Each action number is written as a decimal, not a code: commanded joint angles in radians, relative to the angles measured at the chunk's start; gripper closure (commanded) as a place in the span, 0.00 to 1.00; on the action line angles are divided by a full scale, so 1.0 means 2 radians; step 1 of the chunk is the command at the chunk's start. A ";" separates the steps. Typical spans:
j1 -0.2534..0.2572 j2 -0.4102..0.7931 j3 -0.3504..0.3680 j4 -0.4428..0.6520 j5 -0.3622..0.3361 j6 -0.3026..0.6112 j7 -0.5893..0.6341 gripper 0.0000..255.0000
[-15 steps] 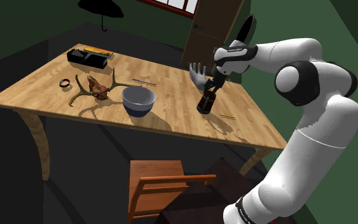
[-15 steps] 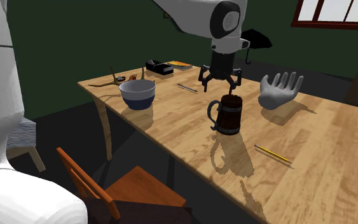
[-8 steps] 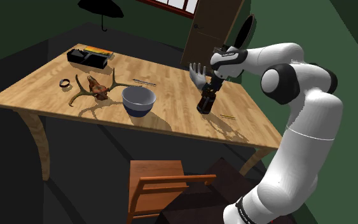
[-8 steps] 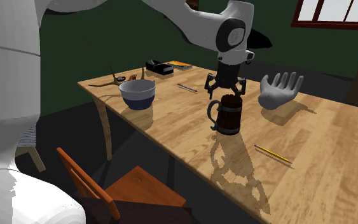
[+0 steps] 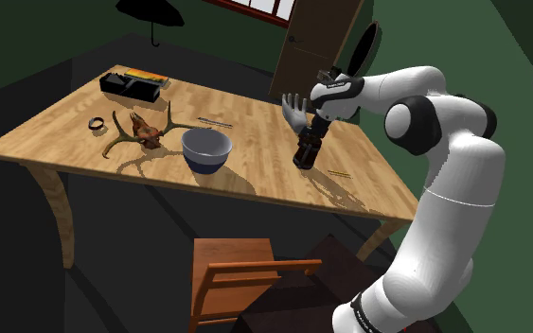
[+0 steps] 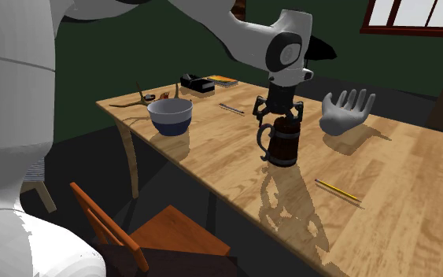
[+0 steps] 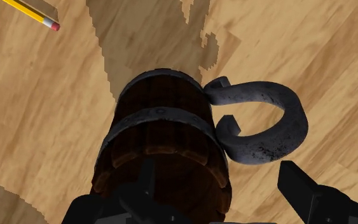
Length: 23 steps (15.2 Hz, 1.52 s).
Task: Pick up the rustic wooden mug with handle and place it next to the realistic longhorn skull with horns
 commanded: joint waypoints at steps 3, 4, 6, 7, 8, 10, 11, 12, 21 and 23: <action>0.000 0.001 0.000 0.000 0.000 -0.001 0.000 1.00; 0.000 0.001 0.000 0.000 0.000 -0.001 0.000 1.00; 0.000 0.001 0.000 0.000 0.000 -0.001 0.000 1.00; 0.000 0.001 0.000 0.000 0.000 -0.001 0.000 1.00; 0.000 0.001 0.000 -0.001 0.000 0.000 0.000 1.00; 0.001 0.001 0.000 -0.001 0.000 0.001 0.001 1.00; 0.001 0.000 0.000 -0.002 0.000 0.001 0.001 1.00; 0.000 0.001 0.000 0.000 0.000 0.000 0.000 1.00; 0.002 -0.021 -0.007 0.030 -0.015 -0.050 0.014 1.00; 0.003 -0.025 -0.008 0.039 -0.018 -0.062 0.016 1.00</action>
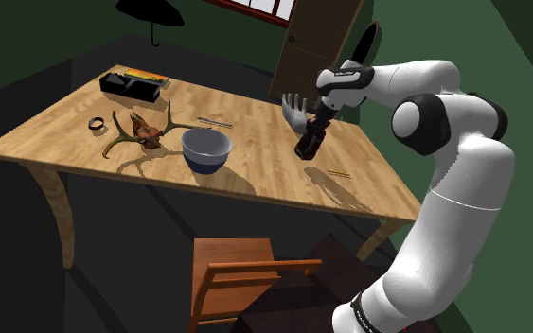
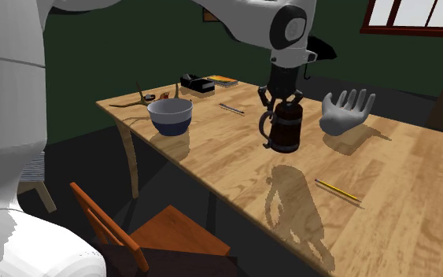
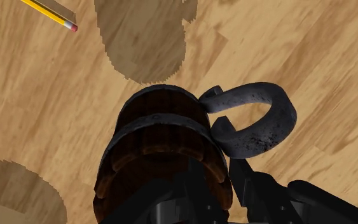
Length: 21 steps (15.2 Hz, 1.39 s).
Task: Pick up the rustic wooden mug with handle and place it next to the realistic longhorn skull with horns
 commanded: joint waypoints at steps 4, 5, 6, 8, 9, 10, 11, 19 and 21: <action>0.000 -0.008 -0.003 0.024 -0.006 -0.030 0.006 1.00; 0.000 -0.009 -0.003 0.028 -0.007 -0.036 0.007 1.00; 0.000 -0.011 -0.003 0.033 -0.008 -0.042 0.009 1.00; -0.001 -0.013 -0.004 0.044 -0.010 -0.054 0.011 1.00; -0.001 -0.014 -0.004 0.049 -0.011 -0.060 0.012 1.00; -0.001 -0.015 -0.005 0.055 -0.012 -0.067 0.013 1.00; -0.001 -0.015 -0.005 0.061 -0.012 -0.073 0.014 1.00; -0.005 -0.016 -0.007 0.113 -0.016 -0.126 0.021 1.00; -0.007 -0.015 -0.008 0.128 -0.016 -0.139 0.023 1.00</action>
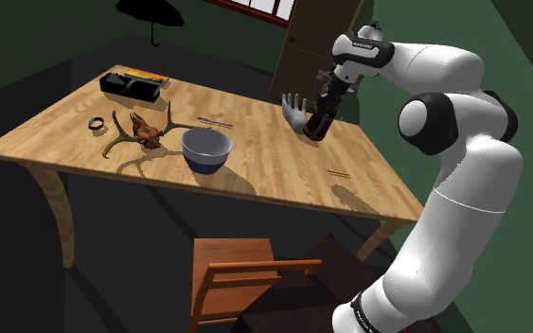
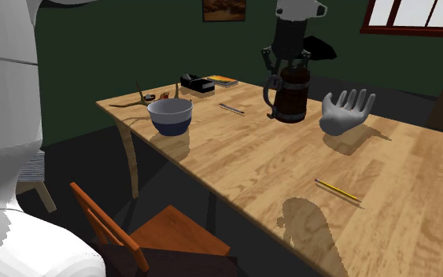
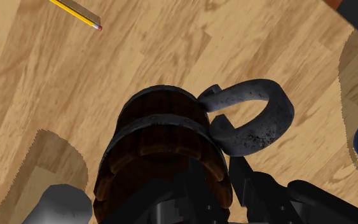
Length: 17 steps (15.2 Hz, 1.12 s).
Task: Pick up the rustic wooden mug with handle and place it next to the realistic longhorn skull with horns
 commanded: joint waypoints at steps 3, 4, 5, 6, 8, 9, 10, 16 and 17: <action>-0.004 0.005 0.000 0.035 0.001 -0.029 0.003 1.00; -0.005 0.006 0.000 0.043 0.001 -0.036 0.004 1.00; -0.006 0.008 -0.001 0.052 0.002 -0.044 0.005 1.00; -0.007 0.009 -0.001 0.061 0.002 -0.051 0.005 1.00; -0.010 0.013 -0.001 0.080 0.004 -0.067 0.007 1.00; -0.011 0.015 -0.001 0.090 0.005 -0.074 0.007 1.00; -0.013 0.018 -0.001 0.100 0.005 -0.082 0.008 1.00; -0.013 0.030 0.002 0.150 0.009 -0.119 0.021 1.00; -0.005 0.028 0.004 0.148 0.006 -0.117 0.032 1.00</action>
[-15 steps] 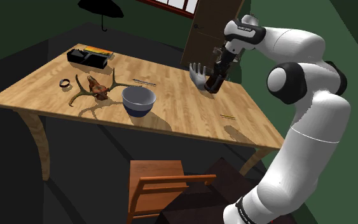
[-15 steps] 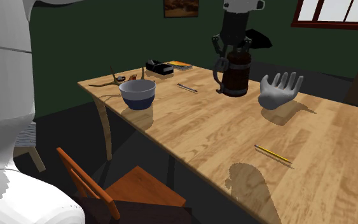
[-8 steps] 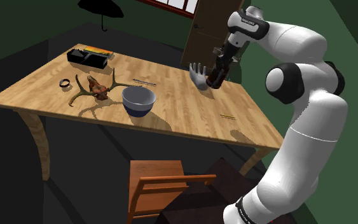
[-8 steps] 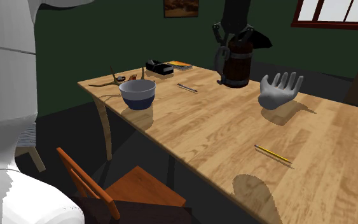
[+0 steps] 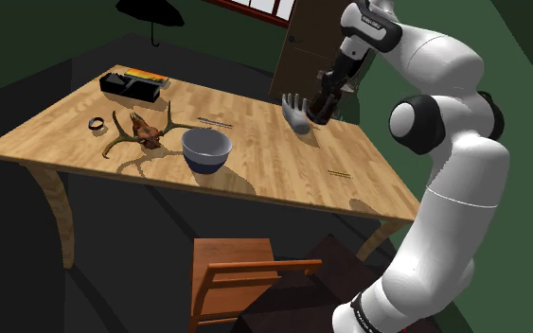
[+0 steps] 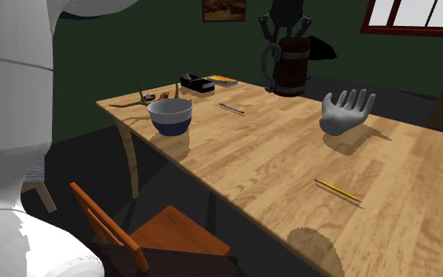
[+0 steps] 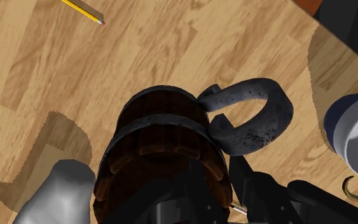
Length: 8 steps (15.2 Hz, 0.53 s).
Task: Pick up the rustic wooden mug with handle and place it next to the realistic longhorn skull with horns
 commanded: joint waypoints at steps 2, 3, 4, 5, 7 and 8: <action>0.024 -0.005 0.007 -0.004 -0.007 0.003 0.030 1.00; 0.032 -0.005 0.010 -0.003 -0.009 0.004 0.041 1.00; 0.040 -0.004 0.013 -0.001 -0.010 0.005 0.051 1.00; 0.048 -0.002 0.016 0.001 -0.011 0.005 0.062 1.00; 0.062 0.003 0.022 0.010 -0.013 0.005 0.083 1.00; 0.069 0.007 0.025 0.015 -0.014 0.004 0.093 1.00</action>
